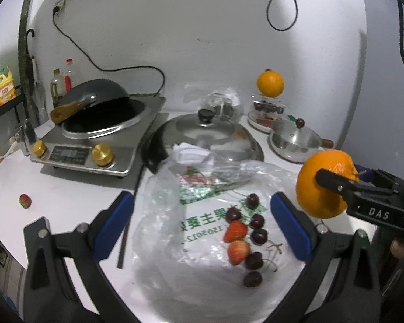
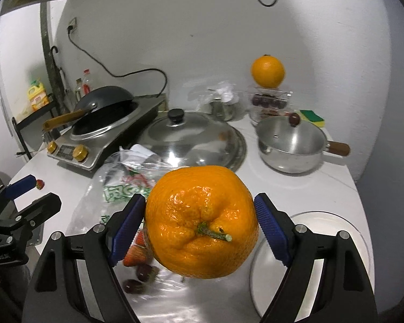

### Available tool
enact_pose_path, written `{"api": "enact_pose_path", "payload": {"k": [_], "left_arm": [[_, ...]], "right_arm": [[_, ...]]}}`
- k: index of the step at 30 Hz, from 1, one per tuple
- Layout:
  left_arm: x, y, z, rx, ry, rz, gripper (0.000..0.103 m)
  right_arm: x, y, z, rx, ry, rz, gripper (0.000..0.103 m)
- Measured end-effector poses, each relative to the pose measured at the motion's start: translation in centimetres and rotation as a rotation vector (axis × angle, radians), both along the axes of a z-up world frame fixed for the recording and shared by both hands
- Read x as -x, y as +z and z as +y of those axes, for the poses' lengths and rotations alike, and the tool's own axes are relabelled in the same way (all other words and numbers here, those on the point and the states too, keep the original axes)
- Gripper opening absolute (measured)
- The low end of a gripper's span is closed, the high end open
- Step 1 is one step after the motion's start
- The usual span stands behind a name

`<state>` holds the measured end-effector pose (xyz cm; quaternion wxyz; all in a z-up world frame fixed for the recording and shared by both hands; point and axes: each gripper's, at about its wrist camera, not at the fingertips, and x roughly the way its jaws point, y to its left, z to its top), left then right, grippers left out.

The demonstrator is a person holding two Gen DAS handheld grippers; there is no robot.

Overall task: Organize fruits
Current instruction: 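Lift the orange with the right gripper and carry it over the white plate, then lower the orange onto the white plate and open the right gripper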

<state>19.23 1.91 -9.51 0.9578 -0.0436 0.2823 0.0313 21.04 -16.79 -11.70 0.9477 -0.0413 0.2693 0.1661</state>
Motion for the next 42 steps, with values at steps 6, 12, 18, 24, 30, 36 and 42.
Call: {"api": "enact_pose_path", "payload": {"k": [6, 12, 18, 24, 30, 36, 42], "left_arm": [[-0.6, -0.3, -2.6, -0.011, -0.025, 0.017, 0.102], [-1.3, -0.2, -5.0, -0.033, -0.045, 0.027, 0.102], [-2.2, -0.4, -6.8, -0.045, -0.062, 0.038, 0.102], [-3.1, -0.7, -8.3, -0.057, -0.076, 0.051, 0.102], [-4.2, -1.4, -9.3, -0.060, -0.082, 0.068, 0.102], [-5.4, -2.3, -10.3, -0.063, -0.092, 0.089, 0.102], [-6.5, -3.0, -10.9, -0.067, -0.097, 0.106, 0.102]], "right_arm": [[0.1, 0.1, -2.9, -0.012, -0.025, 0.000, 0.085], [-0.1, 0.0, -5.7, -0.030, -0.050, -0.002, 0.085], [-0.5, -0.2, -8.1, -0.041, -0.074, 0.002, 0.085], [-1.4, -0.6, -10.3, -0.050, -0.101, 0.011, 0.085], [-2.3, -1.2, -11.7, -0.052, -0.117, 0.027, 0.085], [-3.3, -2.2, -12.5, -0.050, -0.126, 0.049, 0.085], [-4.3, -3.1, -13.3, -0.054, -0.140, 0.068, 0.085]]}}
